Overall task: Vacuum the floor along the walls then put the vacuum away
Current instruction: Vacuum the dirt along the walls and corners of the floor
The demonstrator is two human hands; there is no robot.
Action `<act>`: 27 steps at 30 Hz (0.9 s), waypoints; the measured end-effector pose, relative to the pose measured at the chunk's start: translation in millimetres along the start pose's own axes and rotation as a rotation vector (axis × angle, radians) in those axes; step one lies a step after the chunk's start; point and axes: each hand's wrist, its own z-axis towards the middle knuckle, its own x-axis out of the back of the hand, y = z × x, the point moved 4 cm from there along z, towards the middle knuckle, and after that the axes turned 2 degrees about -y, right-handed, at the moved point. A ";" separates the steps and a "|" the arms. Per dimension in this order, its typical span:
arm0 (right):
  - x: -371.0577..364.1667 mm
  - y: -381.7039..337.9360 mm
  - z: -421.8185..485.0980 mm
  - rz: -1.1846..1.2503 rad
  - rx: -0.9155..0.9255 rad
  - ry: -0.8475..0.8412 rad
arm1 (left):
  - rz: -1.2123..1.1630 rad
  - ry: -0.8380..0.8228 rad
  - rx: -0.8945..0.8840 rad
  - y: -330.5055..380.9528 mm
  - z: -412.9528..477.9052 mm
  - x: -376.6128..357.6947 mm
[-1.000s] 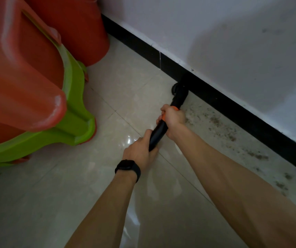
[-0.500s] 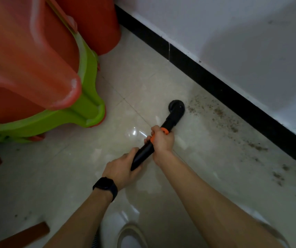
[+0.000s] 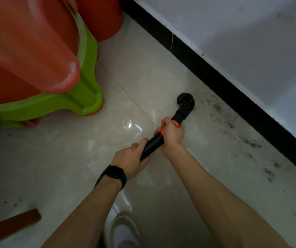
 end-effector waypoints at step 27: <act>11.0 -54.9 52.5 0.047 0.061 0.013 | 0.008 0.011 -0.086 40.1 72.8 -0.5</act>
